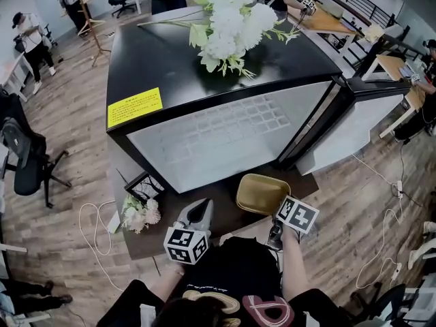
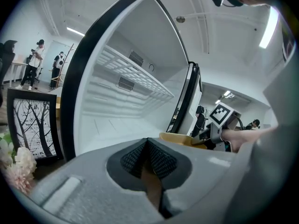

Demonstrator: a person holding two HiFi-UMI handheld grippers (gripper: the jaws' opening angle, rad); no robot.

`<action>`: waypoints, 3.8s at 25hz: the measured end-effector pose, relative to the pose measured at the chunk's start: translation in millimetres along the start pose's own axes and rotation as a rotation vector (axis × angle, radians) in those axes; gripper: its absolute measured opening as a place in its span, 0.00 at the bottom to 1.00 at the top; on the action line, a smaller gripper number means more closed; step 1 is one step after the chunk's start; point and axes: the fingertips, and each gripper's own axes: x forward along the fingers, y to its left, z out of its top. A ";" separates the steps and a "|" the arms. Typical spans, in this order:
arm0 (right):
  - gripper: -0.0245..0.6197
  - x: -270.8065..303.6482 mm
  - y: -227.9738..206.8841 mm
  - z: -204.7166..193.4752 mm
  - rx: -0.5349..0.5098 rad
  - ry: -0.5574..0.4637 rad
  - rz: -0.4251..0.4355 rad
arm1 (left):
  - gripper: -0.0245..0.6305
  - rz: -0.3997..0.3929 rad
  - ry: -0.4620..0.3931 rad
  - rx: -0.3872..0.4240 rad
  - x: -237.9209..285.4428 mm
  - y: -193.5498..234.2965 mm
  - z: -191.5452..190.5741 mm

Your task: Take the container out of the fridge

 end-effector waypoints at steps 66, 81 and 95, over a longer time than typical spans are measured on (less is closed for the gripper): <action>0.23 -54.4 59.8 9.0 -0.224 -0.251 0.323 | 0.05 -0.012 -0.053 0.000 5.1 -24.7 11.0; 0.05 -58.5 86.1 -24.5 -0.317 -0.264 0.359 | 0.05 -0.068 -0.057 0.025 5.6 -48.7 12.9; 0.05 -58.5 78.2 -26.8 -0.329 -0.267 0.373 | 0.05 -0.071 -0.045 0.029 10.4 -61.5 3.2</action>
